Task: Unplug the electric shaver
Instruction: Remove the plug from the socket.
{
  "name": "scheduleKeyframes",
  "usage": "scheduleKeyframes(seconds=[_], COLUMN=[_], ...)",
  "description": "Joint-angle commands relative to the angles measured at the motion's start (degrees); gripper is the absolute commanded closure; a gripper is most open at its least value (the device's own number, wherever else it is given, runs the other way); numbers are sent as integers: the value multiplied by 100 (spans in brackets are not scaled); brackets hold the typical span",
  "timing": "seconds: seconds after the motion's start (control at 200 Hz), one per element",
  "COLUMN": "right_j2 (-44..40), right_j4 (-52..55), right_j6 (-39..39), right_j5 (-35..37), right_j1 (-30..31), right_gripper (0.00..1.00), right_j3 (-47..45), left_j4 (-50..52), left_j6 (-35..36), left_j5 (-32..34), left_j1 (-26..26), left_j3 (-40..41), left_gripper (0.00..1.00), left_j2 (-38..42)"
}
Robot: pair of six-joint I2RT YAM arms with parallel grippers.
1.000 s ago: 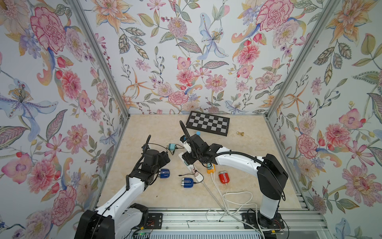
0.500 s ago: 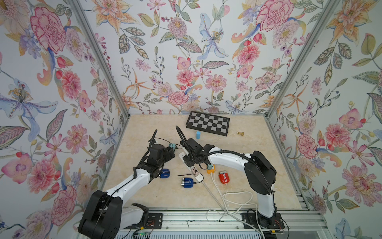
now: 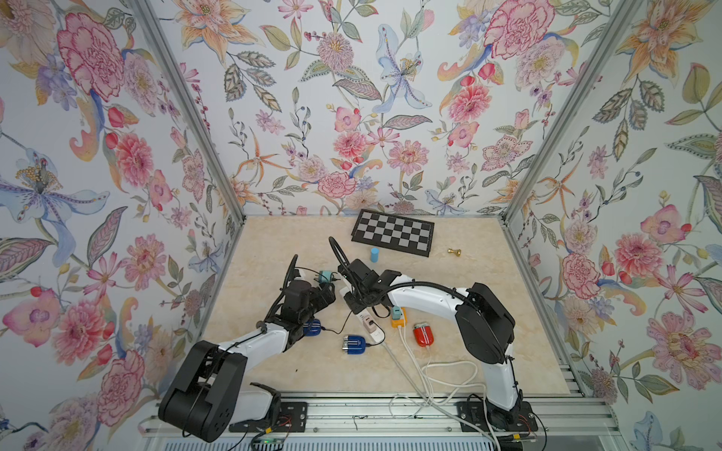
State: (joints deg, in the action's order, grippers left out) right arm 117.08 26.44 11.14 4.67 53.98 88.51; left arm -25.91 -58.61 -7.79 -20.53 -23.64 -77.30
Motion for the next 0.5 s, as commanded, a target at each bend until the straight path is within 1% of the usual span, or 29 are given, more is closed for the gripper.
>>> scheduleKeyframes(seconds=[0.0, 0.115, 0.225, 0.295, 0.355, 0.445, 0.46, 0.495], right_j2=[94, 78, 38, 25, 50, 112, 115, 115], right_j4=[299, 398, 441, 441, 475, 587, 608, 626], right_j6=[47, 58, 56, 40, 29, 3, 3, 0], right_j5=[-121, -107, -67, -87, -93, -150, -162, -201], right_j1=[-49, -53, -53, -61, -60, -62, -59, -63], right_gripper=[61, 56, 52, 52, 55, 64, 65, 69], right_j3=[105, 120, 121, 152, 207, 318, 324, 326], left_j4=[-995, -1409, -1658, -1672, -1654, -1706, -1733, -1759], left_j6=[-283, -283, -336, -310, -283, -308, -318, -354], left_j5=[-387, -603, -631, -647, -645, -687, -710, -746], left_j1=[62, 67, 85, 95, 99, 107, 108, 111], left_j3=[193, 110, 49, -12, -78, -179, -191, -219], left_gripper=[13, 14, 14, 15, 15, 15, 15, 15], left_j2=[-313, -744, -1009, -1099, -1161, -1192, -1366, -1436])
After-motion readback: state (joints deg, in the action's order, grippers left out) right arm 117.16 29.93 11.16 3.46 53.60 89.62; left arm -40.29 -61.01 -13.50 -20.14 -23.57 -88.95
